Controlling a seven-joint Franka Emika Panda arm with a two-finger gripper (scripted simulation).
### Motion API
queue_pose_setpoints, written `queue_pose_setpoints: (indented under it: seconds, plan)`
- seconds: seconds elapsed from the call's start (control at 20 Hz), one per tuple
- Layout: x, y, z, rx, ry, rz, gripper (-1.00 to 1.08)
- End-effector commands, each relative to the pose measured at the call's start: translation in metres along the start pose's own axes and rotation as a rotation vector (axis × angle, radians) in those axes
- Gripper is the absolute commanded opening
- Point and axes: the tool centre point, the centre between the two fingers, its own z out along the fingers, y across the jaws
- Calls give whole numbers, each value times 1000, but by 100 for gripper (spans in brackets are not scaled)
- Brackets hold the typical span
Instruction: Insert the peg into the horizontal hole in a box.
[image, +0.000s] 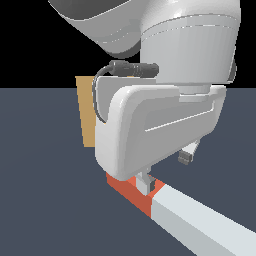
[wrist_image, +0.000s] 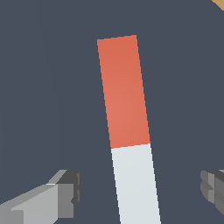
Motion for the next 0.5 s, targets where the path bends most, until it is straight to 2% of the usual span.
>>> queue_pose_setpoints:
  seconds: [0.0, 0.45]
  plan:
    - [-11, 1, 5, 0, 0, -40, 100]
    - [-35, 4, 16, 3, 0, -118, 100]
